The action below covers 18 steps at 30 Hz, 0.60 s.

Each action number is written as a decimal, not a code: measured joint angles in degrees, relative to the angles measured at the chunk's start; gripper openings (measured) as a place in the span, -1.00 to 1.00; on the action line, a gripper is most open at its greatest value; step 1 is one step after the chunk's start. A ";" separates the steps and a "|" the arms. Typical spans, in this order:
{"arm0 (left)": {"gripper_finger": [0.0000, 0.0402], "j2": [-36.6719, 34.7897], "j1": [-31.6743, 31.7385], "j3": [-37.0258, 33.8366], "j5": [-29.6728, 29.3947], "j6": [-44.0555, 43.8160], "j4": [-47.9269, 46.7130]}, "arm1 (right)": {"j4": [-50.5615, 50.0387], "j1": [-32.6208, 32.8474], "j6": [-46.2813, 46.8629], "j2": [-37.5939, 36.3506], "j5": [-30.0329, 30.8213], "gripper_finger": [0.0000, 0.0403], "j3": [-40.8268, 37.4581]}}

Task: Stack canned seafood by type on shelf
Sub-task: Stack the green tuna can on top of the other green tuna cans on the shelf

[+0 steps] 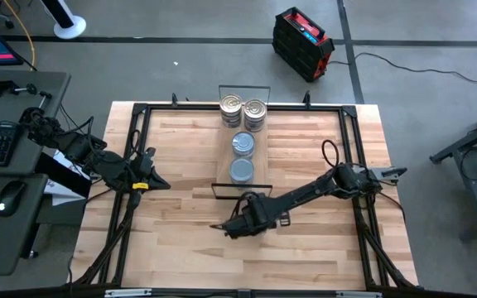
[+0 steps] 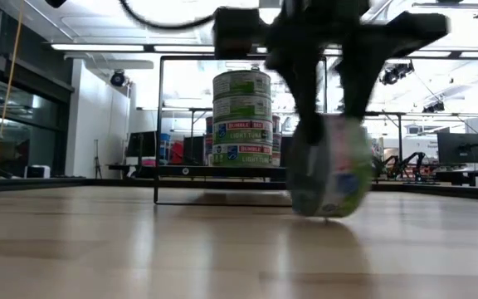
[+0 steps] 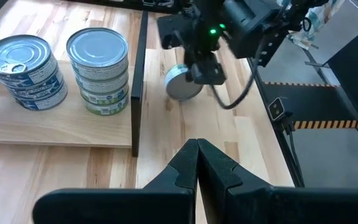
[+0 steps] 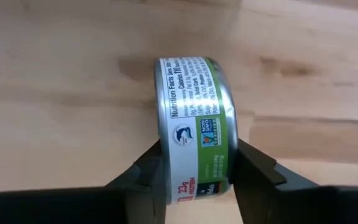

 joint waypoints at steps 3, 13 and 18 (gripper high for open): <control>-1.00 0.00 0.00 0.00 0.37 -0.04 0.08 | -1.48 2.29 0.53 -1.37 -0.82 -0.42 -0.03; -1.00 2.78 3.85 0.00 0.18 -1.72 0.69 | -8.75 9.82 11.71 -13.61 -1.58 -0.42 -7.49; -1.00 5.08 6.61 0.00 0.45 -4.01 0.76 | -1.45 10.61 20.34 -28.71 2.93 -0.42 -27.03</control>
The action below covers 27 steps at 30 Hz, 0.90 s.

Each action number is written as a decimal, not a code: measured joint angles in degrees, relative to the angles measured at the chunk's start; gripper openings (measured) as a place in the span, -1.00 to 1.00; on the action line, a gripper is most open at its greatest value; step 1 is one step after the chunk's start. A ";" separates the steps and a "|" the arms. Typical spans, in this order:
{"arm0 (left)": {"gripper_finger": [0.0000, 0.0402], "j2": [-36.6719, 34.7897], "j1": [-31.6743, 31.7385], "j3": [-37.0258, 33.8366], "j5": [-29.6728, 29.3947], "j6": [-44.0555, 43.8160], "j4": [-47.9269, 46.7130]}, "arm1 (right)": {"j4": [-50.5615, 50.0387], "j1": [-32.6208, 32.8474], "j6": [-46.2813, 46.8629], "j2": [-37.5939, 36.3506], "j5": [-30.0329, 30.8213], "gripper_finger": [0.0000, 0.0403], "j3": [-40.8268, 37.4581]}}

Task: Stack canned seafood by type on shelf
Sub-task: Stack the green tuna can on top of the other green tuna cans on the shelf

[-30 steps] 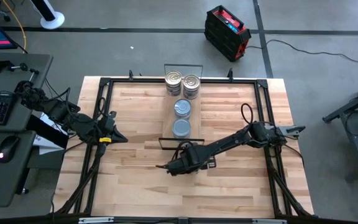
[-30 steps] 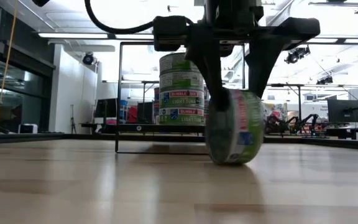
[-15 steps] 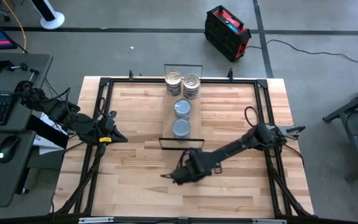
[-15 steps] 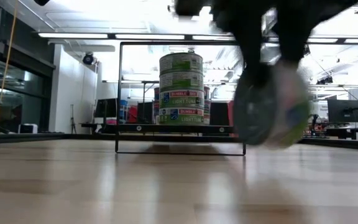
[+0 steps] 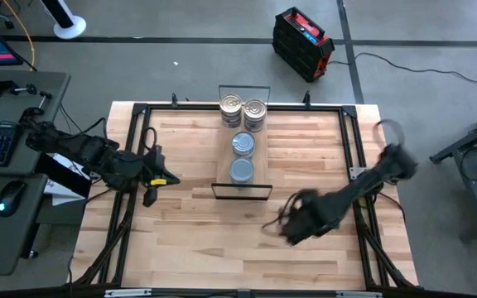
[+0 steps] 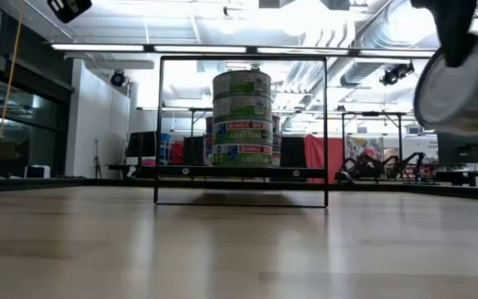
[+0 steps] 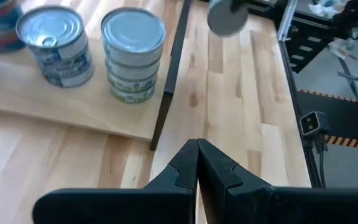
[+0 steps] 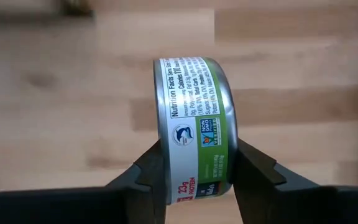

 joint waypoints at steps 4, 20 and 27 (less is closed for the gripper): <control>-1.00 0.51 0.59 0.00 0.19 -1.75 0.71 | 1.89 -1.37 3.47 -14.19 8.84 -0.42 -13.41; -1.00 4.88 0.59 0.02 -18.38 -7.40 34.76 | 71.10 -24.38 -49.17 -51.25 20.93 -0.42 -49.76; -1.00 6.64 0.58 0.02 -21.23 -6.46 43.47 | 88.47 -29.39 -56.51 -40.82 11.47 -0.42 -48.47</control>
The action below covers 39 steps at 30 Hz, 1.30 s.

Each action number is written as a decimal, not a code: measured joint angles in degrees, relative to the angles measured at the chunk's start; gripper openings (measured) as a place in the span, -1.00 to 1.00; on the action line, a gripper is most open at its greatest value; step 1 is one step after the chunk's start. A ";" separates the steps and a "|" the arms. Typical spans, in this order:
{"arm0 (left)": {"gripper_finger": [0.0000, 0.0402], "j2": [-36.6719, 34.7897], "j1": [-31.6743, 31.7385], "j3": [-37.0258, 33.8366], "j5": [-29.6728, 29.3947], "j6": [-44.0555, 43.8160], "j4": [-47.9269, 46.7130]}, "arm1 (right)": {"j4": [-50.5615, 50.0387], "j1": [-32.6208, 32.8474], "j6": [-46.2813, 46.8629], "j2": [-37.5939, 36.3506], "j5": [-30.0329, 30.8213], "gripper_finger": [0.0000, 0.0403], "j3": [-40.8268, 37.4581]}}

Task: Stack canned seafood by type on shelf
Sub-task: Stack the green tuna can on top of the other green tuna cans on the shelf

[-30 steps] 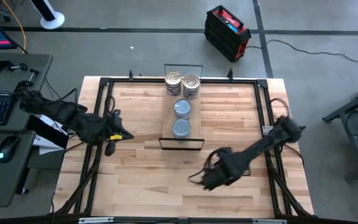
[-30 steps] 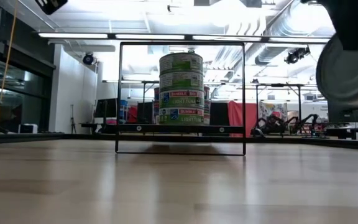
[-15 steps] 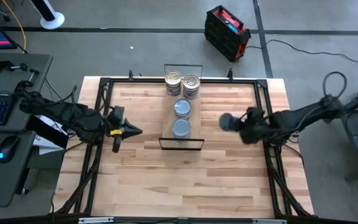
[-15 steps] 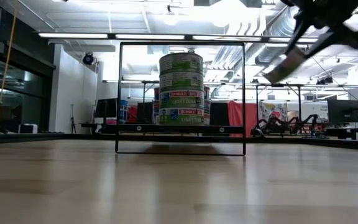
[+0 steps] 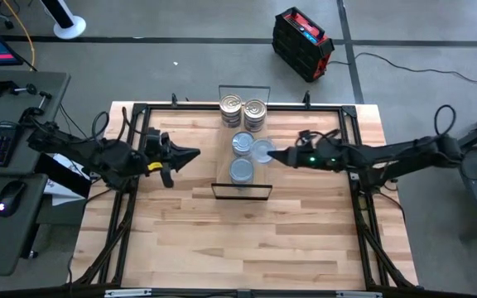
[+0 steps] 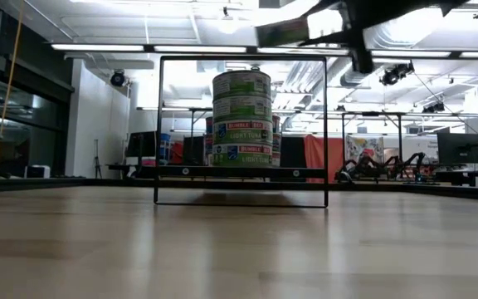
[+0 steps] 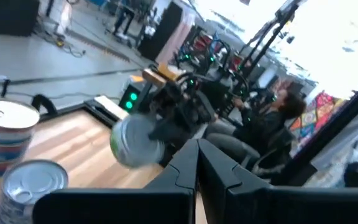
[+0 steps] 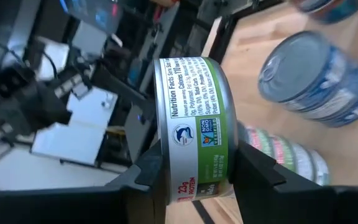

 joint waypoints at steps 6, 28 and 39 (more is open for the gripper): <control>-1.00 -0.53 0.85 0.00 -0.76 1.57 1.76 | -0.44 -1.48 -0.49 9.56 -7.91 -0.41 5.63; -1.00 -1.42 1.57 0.00 7.45 3.32 0.44 | -4.84 -1.92 1.40 22.57 -10.31 -0.36 14.98; -1.00 -1.42 1.55 0.00 7.92 2.94 0.40 | -5.99 -2.01 4.30 22.53 -12.70 -0.36 15.00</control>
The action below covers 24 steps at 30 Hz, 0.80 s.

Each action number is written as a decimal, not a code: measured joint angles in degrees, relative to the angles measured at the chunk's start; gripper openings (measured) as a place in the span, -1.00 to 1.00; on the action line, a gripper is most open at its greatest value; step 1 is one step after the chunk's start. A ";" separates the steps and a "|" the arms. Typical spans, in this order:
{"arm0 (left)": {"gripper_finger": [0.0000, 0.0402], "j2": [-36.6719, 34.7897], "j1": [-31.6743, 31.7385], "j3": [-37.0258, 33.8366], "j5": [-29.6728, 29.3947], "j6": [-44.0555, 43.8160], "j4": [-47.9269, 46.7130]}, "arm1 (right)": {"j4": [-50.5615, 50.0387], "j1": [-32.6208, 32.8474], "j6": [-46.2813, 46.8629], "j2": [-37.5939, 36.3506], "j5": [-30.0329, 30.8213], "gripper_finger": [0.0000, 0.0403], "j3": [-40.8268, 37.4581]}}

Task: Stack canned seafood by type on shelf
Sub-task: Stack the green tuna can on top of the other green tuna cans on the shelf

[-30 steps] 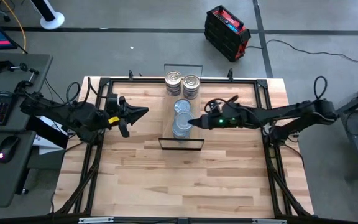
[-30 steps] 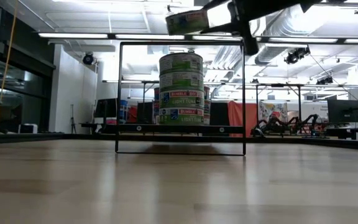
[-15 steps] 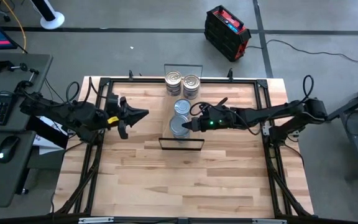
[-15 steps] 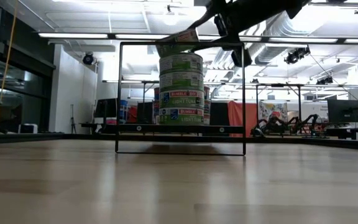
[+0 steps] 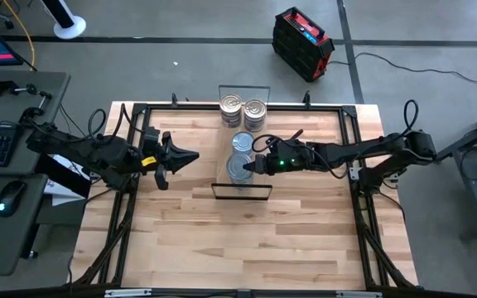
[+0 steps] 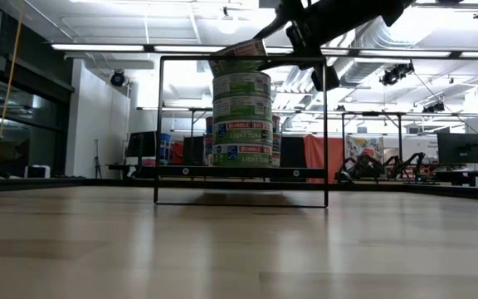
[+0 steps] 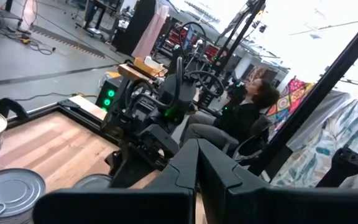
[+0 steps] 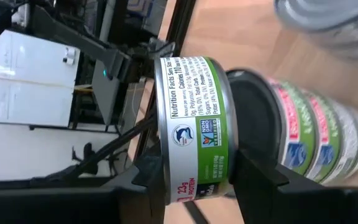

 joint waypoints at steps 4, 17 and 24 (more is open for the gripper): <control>-1.00 0.00 0.00 0.00 0.02 0.01 0.00 | -0.20 0.04 2.46 0.00 -2.13 -0.36 0.00; -1.00 0.02 0.00 0.00 0.03 0.21 0.00 | -1.55 0.04 1.41 0.02 -0.35 0.07 -0.04; -1.00 0.04 0.00 0.00 0.02 0.19 -0.05 | -1.09 0.04 -1.87 0.02 -1.26 0.41 -0.04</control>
